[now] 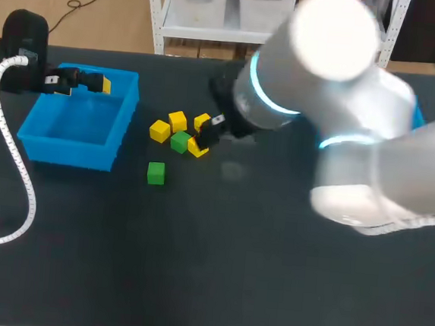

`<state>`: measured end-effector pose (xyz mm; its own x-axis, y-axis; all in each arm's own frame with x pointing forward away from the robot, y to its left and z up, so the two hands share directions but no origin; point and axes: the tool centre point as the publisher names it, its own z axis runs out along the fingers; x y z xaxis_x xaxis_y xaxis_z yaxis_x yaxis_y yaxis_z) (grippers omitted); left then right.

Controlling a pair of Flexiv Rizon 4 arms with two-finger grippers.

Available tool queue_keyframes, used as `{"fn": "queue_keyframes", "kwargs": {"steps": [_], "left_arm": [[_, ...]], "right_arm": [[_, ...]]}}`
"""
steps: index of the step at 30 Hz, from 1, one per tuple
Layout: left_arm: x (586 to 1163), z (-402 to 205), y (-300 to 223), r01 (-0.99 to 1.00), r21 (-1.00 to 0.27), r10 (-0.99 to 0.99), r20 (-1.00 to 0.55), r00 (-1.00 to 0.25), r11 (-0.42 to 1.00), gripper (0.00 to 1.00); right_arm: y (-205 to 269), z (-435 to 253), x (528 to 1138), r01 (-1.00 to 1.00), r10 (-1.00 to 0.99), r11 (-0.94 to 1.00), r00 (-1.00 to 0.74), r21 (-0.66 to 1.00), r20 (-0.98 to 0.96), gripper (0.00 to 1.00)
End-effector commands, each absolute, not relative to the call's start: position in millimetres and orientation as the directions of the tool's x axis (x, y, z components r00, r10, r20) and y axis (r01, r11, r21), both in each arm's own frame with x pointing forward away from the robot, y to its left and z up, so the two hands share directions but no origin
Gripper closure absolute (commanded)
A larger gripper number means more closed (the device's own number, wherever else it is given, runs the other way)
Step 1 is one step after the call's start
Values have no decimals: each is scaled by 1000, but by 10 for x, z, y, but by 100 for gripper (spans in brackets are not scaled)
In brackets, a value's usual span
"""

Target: Put the green cubes in the right bin and the yellow cubes in the left bin.

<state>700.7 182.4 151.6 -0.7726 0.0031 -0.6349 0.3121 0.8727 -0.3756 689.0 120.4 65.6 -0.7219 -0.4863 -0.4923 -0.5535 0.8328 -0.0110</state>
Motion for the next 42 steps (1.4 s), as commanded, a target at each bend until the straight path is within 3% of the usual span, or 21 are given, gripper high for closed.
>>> {"fn": "queue_keyframes", "kwargs": {"steps": [1, 23, 42], "left_arm": [[7003, 1501, 1842, 319, -381, 1, -640, -768, 868, 0], [7003, 1501, 1842, 319, -381, 1, -640, -768, 868, 0], [7003, 1501, 1842, 319, -381, 1, -640, -768, 868, 0]], "right_arm": [[1458, 541, 6867, -515, -490, 856, -779, -46, -392, 0], [2053, 318, 6666, -391, -292, 905, -857, 168, -424, 0], [2339, 84, 6620, -350, -284, 932, -868, 98, -407, 0]]}}
